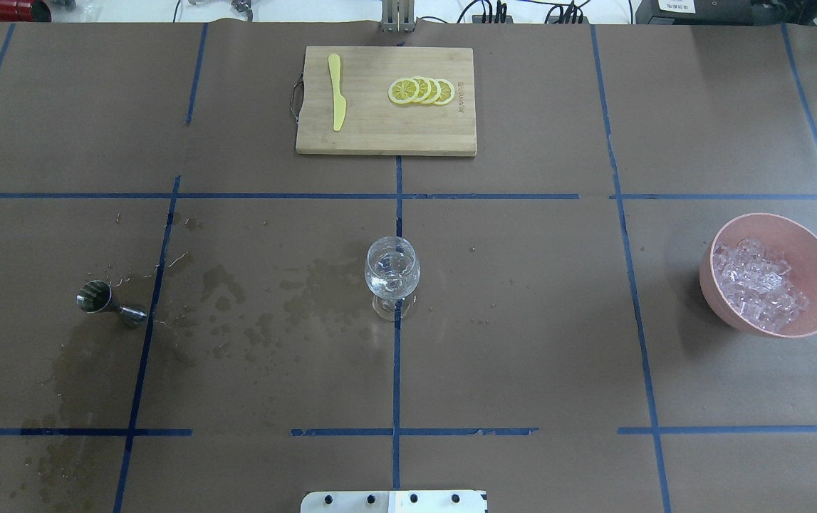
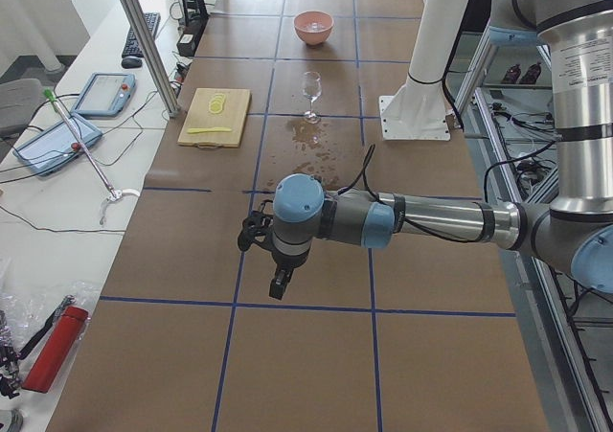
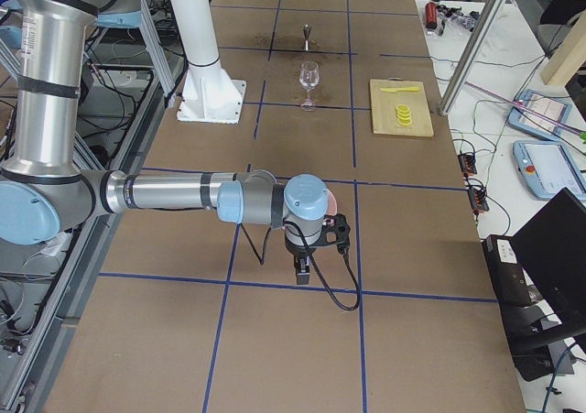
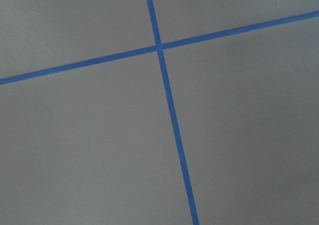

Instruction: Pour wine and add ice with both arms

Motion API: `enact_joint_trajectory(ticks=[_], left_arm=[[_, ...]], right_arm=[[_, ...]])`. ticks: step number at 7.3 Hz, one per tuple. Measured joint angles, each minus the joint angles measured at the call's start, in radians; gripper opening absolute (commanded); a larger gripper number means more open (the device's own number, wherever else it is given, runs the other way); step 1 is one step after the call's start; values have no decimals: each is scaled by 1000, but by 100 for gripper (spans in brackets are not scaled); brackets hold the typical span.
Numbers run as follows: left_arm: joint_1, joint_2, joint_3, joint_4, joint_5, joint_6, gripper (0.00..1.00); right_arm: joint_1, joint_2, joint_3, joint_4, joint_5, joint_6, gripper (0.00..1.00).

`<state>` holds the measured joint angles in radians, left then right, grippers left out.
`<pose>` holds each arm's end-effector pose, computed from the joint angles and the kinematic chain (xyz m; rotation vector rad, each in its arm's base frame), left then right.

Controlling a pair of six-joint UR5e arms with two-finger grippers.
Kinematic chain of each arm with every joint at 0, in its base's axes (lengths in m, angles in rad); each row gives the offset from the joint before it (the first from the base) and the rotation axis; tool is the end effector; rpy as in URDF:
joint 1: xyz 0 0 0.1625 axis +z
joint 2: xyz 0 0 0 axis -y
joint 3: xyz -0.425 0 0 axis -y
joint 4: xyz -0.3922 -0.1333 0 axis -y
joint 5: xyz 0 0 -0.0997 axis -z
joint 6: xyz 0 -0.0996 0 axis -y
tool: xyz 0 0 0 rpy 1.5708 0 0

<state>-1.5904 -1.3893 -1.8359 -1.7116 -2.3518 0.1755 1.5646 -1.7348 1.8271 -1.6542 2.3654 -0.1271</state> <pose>-0.0715 -0.4257 0.5945 0.2882 0.7548 0.2350 0.0596 -0.4218 0.6145 0.0565 -0.7932 -0.1297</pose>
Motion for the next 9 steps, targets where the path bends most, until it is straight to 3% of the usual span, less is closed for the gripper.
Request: enact_joint_trajectory(ticks=[2, 6, 8, 9], left_arm=[[0, -26, 15, -137, -10, -3, 100], [-2, -26, 89, -624, -109, -47, 100], [35, -34, 65, -792, -111, -281, 100], [92, -35, 43, -867, -59, -415, 100]], right_arm=[[0, 35, 28, 10, 1, 13, 100], [0, 41, 29, 128, 12, 87, 100], [0, 49, 34, 151, 15, 90, 100], [0, 49, 34, 161, 15, 91, 100]])
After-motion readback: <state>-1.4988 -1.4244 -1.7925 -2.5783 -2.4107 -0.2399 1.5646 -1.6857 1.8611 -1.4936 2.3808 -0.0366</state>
